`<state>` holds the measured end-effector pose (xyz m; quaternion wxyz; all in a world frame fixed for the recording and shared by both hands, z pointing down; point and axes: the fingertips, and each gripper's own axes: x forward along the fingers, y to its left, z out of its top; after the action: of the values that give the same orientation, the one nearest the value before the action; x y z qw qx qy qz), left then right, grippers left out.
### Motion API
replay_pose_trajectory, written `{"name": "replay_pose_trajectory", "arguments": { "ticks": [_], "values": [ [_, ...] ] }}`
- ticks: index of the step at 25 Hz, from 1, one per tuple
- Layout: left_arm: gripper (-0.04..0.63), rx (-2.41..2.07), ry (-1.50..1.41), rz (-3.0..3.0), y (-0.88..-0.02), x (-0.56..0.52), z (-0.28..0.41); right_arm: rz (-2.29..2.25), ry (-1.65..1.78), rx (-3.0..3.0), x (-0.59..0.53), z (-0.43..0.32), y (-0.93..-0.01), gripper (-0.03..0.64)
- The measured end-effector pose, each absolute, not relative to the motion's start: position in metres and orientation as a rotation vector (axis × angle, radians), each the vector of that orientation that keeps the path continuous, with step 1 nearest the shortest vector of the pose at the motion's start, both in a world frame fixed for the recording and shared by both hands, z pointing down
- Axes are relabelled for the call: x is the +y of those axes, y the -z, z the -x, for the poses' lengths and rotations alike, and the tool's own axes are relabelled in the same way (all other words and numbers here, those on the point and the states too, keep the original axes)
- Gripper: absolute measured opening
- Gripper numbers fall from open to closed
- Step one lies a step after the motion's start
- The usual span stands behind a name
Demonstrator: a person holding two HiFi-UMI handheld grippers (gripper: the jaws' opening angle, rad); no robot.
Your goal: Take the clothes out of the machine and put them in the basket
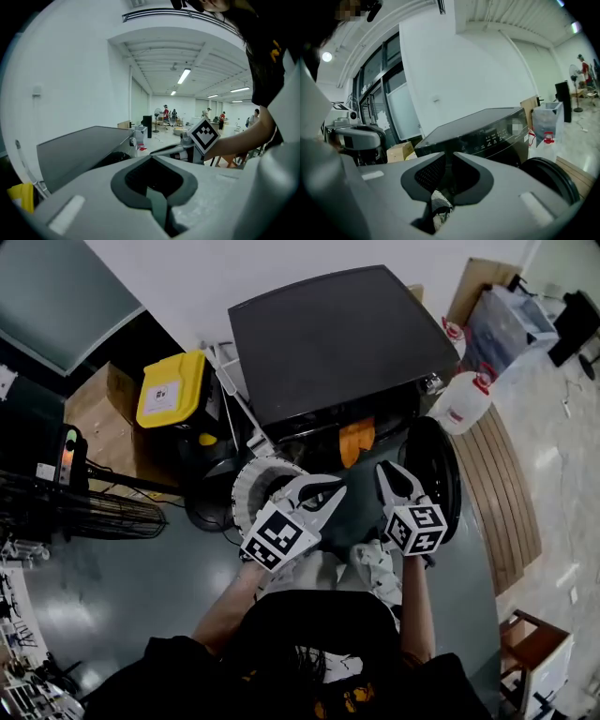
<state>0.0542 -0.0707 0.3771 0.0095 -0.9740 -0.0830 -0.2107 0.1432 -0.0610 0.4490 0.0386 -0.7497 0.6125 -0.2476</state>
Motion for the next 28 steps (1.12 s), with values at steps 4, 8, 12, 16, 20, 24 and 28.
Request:
{"name": "replay_pose_trajectory", "arguments": {
  "ticks": [4,8,12,16,20,24,28],
  "values": [
    [0.001,-0.296,0.7,3.028,-0.389,-0.081,-0.053,2.328,0.798,1.831,-0.067,-0.145,-0.469,0.069],
    [0.001,-0.296,0.734,3.064,-0.407,-0.088,-0.064,2.376,0.857,1.798,-0.069,-0.166,-0.501,0.092],
    [0.001,-0.265,0.791,3.102,-0.43,-0.097,-0.076,2.401,0.88,1.839,-0.084,-0.188,-0.536,0.118],
    [0.001,-0.234,0.793,3.108,-0.453,-0.109,-0.095,2.403,0.903,1.891,-0.104,-0.21,-0.58,0.14],
    [0.001,-0.206,0.816,3.057,-0.486,-0.123,-0.11,2.393,0.979,1.907,-0.119,-0.222,-0.637,0.167],
    [0.001,-0.171,0.821,3.035,-0.525,-0.135,-0.126,2.389,1.031,1.876,-0.13,-0.238,-0.703,0.176],
    [0.001,-0.158,0.855,3.005,-0.571,-0.139,-0.134,2.409,1.06,1.82,-0.139,-0.258,-0.766,0.176]
  ]
}}
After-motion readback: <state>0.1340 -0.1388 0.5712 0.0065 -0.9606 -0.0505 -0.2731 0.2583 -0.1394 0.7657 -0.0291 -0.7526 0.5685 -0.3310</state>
